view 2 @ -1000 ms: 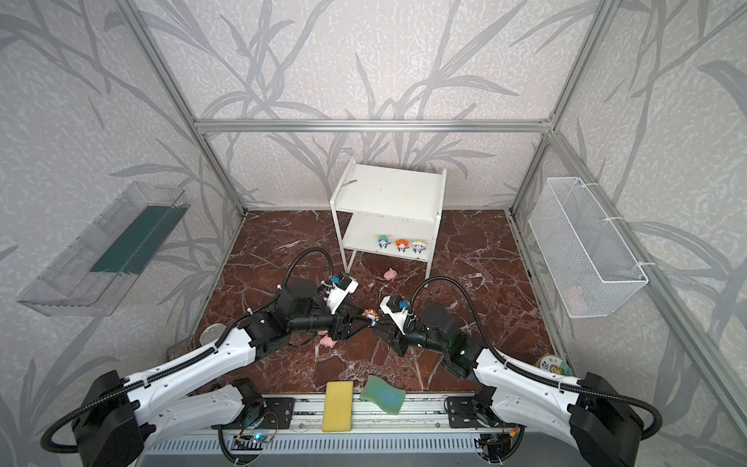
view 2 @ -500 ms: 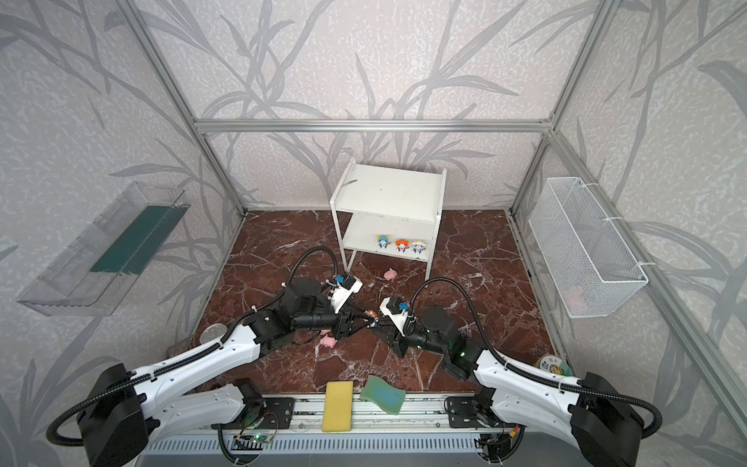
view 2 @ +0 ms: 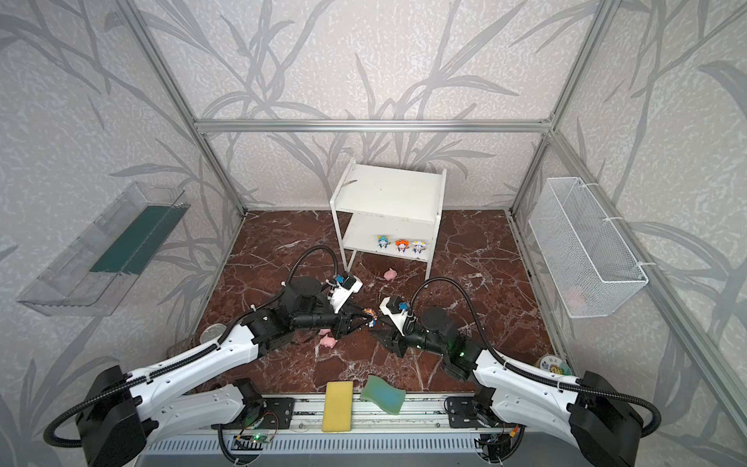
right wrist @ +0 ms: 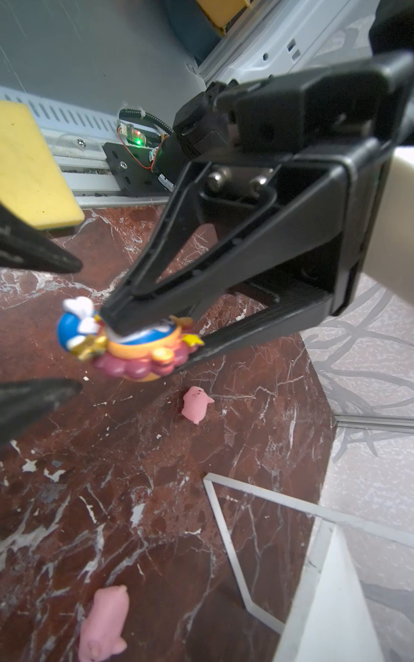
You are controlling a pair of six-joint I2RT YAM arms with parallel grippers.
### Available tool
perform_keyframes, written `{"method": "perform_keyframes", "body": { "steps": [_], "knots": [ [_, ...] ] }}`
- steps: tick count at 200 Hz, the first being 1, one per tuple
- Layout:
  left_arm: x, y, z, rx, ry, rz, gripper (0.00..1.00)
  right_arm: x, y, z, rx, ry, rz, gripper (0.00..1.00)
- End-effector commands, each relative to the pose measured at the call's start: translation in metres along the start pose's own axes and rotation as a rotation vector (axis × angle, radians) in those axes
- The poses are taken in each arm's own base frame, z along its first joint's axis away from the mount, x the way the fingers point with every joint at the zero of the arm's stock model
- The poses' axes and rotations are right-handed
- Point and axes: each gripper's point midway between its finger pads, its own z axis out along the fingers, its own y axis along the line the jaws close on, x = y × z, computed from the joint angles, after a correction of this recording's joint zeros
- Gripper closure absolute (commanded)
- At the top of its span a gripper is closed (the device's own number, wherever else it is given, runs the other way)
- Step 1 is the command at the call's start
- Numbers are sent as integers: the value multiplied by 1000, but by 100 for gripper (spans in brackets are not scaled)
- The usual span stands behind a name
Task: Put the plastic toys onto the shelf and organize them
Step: 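Close the left gripper on the lion-hooded figurine and open the right gripper, then carry the lion-hooded figurine toward the shelf with the left gripper while the right gripper withdraws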
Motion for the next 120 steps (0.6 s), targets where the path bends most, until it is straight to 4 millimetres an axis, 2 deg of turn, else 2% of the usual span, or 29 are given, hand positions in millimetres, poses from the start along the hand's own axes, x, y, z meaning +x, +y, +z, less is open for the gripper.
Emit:
{"method": "perform_keyframes", "body": {
  "steps": [1, 25, 56, 120],
  "knots": [
    [-26, 13, -17, -145, -49, 174, 80, 3, -1, -3, 15, 15, 1, 38],
    [-41, 25, -23, -237, -47, 331, 80, 9, -4, -11, 47, 37, -9, 30],
    [-58, 46, -17, -329, 18, 489, 80, 10, -10, -24, 102, 50, -38, 21],
    [-109, 101, -1, -451, 14, 615, 81, 9, -16, -50, 181, 43, -83, 18]
  ]
}}
